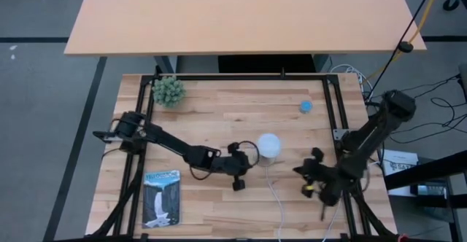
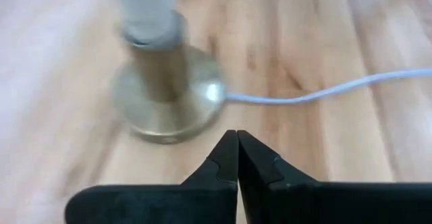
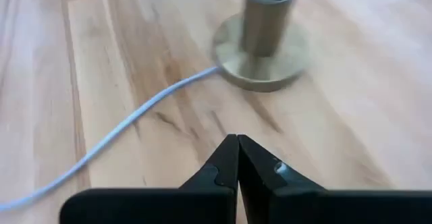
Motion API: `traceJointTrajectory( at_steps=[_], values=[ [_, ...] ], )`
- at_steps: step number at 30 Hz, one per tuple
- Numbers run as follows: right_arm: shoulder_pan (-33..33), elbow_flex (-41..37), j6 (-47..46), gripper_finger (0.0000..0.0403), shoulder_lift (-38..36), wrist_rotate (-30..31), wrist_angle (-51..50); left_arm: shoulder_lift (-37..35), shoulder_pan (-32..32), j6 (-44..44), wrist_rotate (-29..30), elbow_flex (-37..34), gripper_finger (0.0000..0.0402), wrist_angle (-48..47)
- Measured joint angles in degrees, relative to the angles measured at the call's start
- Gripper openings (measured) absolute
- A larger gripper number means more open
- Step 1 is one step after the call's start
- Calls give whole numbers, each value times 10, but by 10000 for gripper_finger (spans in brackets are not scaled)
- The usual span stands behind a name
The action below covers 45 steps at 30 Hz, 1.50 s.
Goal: Screw lightbulb
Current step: Remove the lightbulb from the desk lamp
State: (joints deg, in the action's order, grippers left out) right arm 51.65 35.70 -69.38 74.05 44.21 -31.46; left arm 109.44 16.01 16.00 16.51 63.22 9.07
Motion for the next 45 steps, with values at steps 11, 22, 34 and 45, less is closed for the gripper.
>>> traceJointTrajectory(
  at_steps=[11,22,34,45],
  values=[
    [146,-110,-147,0,-140,200,-45,-85,-37,-41,-103,-120,0,180],
    [91,-214,-71,0,-441,264,-78,-90,-173,-59,-315,-149,0,236],
    [-50,-230,408,0,-564,80,236,-90,-251,-91,-379,-149,0,225],
    [-173,-230,288,0,-391,-145,279,-90,-252,-133,-308,-148,0,266]
  ],
)
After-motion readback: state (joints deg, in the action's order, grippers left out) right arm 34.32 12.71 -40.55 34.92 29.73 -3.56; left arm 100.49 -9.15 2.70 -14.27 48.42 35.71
